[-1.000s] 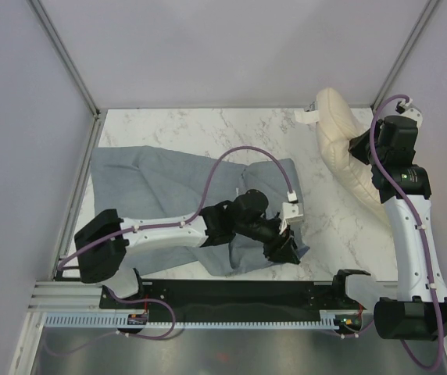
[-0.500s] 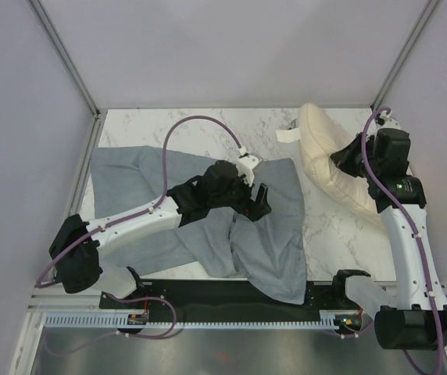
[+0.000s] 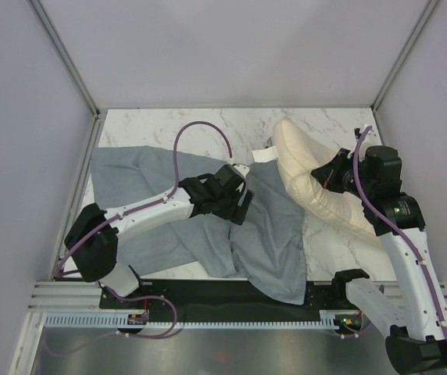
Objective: Put the pillow into the pillowcase
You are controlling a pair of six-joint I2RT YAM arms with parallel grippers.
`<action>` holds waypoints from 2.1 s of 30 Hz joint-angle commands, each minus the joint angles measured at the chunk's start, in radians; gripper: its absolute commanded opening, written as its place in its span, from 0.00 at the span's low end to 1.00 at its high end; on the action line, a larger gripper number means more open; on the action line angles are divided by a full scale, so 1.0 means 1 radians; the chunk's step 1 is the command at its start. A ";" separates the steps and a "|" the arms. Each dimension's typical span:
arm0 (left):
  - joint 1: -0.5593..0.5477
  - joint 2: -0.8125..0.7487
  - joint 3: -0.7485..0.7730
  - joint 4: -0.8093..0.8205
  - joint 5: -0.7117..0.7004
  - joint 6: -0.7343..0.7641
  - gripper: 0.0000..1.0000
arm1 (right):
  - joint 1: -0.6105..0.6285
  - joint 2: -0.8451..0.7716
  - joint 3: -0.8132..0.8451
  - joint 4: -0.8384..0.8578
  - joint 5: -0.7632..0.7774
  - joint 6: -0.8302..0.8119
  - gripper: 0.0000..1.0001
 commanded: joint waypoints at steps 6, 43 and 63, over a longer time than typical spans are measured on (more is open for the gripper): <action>0.002 0.157 0.091 -0.079 -0.150 -0.052 0.73 | 0.000 -0.024 -0.008 0.062 -0.010 -0.010 0.00; 0.284 -0.004 0.068 -0.050 0.258 -0.060 0.02 | 0.103 -0.088 -0.185 0.120 -0.409 0.044 0.00; 0.329 -0.125 0.060 -0.088 0.201 -0.072 0.02 | 0.490 0.133 -0.277 0.123 -0.158 0.019 0.00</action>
